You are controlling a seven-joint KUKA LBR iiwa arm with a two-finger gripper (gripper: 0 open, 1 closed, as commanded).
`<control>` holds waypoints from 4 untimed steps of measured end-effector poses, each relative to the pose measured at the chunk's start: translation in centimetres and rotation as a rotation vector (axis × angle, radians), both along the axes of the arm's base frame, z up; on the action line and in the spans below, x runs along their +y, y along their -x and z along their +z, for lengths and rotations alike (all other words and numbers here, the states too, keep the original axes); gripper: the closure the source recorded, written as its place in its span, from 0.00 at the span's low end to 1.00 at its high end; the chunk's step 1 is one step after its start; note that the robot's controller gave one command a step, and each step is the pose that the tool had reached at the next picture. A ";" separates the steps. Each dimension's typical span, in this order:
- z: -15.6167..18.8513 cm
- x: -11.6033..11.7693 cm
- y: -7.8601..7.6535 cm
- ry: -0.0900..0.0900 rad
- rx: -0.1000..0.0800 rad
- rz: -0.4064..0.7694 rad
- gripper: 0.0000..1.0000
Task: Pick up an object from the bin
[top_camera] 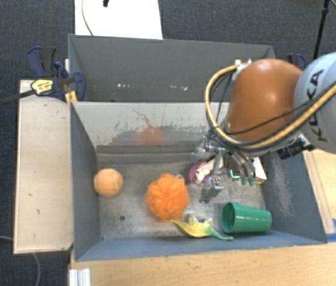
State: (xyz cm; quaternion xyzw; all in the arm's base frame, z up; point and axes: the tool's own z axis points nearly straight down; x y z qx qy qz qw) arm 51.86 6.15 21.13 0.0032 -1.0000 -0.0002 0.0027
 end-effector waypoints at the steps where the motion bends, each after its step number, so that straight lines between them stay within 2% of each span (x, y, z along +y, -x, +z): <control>1: 0.4 0.0 -0.2 -0.001 -0.008 -0.002 0.00; 2: -2.2 2.8 0.2 0.001 -0.014 0.067 0.00; 3: -10.5 -0.6 -6.6 0.000 -0.011 0.512 1.00; 4: -10.5 -0.5 -6.6 -0.001 -0.012 0.511 1.00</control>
Offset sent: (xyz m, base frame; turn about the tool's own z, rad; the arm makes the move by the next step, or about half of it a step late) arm -0.0203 0.1185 -0.1039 -0.2705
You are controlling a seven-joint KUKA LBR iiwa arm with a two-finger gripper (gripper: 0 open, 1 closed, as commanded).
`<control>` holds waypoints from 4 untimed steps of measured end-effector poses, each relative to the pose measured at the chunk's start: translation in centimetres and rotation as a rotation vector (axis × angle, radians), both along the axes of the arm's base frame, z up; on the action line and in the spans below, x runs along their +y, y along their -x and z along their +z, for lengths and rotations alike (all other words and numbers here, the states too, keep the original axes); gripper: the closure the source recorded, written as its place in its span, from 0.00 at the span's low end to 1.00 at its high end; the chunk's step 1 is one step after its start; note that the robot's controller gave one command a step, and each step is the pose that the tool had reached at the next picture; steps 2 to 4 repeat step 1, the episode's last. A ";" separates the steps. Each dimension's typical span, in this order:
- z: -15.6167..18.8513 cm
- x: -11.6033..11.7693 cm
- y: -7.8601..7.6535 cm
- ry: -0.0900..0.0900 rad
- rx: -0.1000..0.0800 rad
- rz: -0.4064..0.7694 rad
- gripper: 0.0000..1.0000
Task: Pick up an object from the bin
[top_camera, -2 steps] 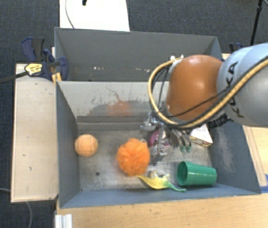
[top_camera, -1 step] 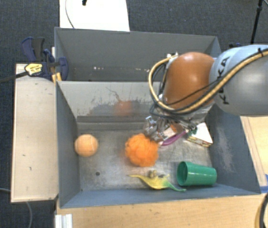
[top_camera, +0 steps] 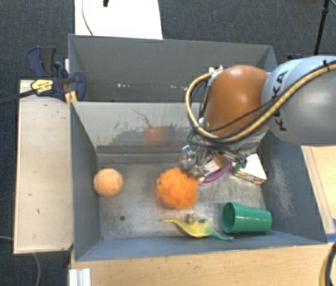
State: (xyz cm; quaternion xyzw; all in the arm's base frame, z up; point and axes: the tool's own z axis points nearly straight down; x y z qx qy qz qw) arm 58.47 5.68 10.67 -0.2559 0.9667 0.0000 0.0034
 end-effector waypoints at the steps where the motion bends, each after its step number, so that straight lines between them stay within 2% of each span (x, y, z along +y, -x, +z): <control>1: 11.1 -0.4 4.9 0.003 -0.001 0.390 1.00; 4: 11.1 -0.4 4.9 0.003 -0.001 0.390 1.00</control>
Offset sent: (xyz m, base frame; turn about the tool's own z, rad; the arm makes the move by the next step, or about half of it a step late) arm 0.0000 0.0000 0.0000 0.0000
